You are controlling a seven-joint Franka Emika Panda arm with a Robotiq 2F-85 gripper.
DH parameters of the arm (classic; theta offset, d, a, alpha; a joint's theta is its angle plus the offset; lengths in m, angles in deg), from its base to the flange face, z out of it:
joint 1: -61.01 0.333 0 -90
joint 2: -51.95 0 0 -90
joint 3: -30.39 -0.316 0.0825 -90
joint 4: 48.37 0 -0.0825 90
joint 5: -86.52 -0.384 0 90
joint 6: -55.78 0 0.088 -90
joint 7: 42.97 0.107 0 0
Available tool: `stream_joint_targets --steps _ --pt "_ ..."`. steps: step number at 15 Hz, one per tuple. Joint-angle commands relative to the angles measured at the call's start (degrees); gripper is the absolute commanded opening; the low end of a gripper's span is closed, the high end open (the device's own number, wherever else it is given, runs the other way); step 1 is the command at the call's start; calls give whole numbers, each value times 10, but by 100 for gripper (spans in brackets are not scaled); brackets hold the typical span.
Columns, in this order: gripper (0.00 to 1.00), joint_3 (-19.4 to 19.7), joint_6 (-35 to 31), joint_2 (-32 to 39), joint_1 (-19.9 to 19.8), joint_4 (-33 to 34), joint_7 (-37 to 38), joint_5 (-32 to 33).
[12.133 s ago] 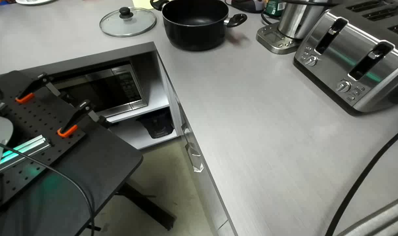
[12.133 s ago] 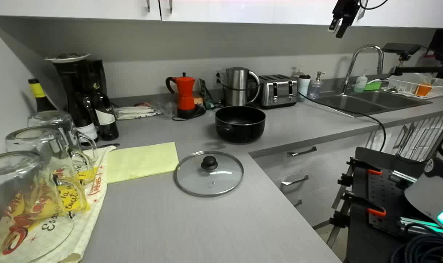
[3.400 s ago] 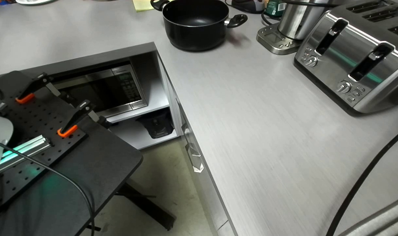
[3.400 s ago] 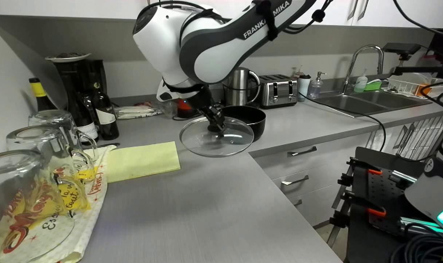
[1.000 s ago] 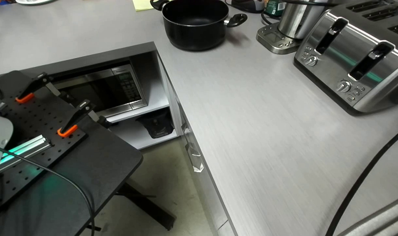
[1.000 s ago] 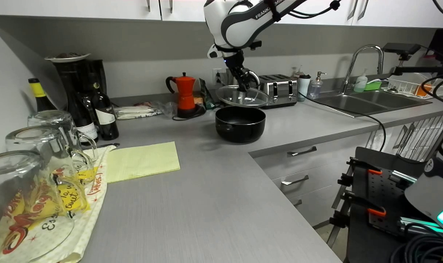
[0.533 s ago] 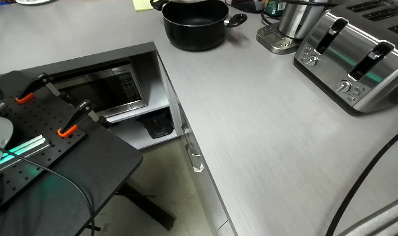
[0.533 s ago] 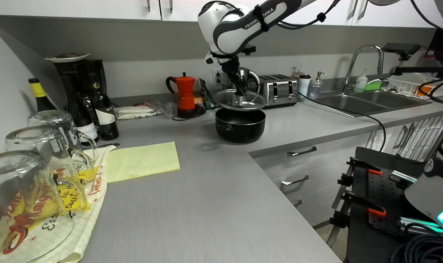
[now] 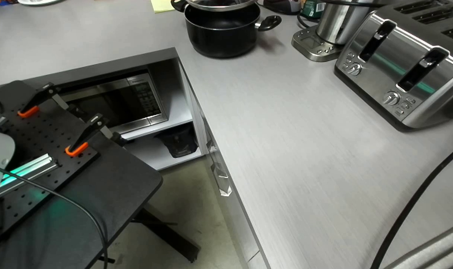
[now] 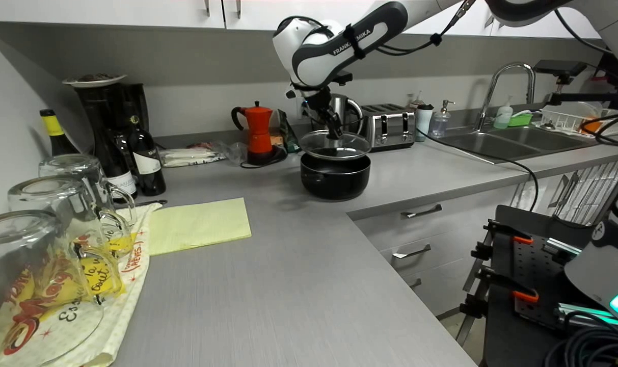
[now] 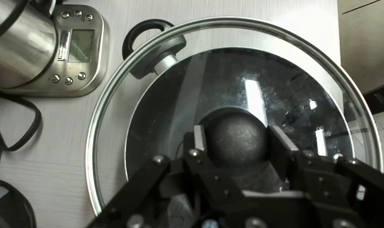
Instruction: Put the glass lid on the black pot.
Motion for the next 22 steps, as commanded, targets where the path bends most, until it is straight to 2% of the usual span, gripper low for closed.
stream_joint_targets --steps 1,22 --pt "25 15 29 24 11 45 -10 -9" --pt "25 20 25 52 25 46 -6 -6"
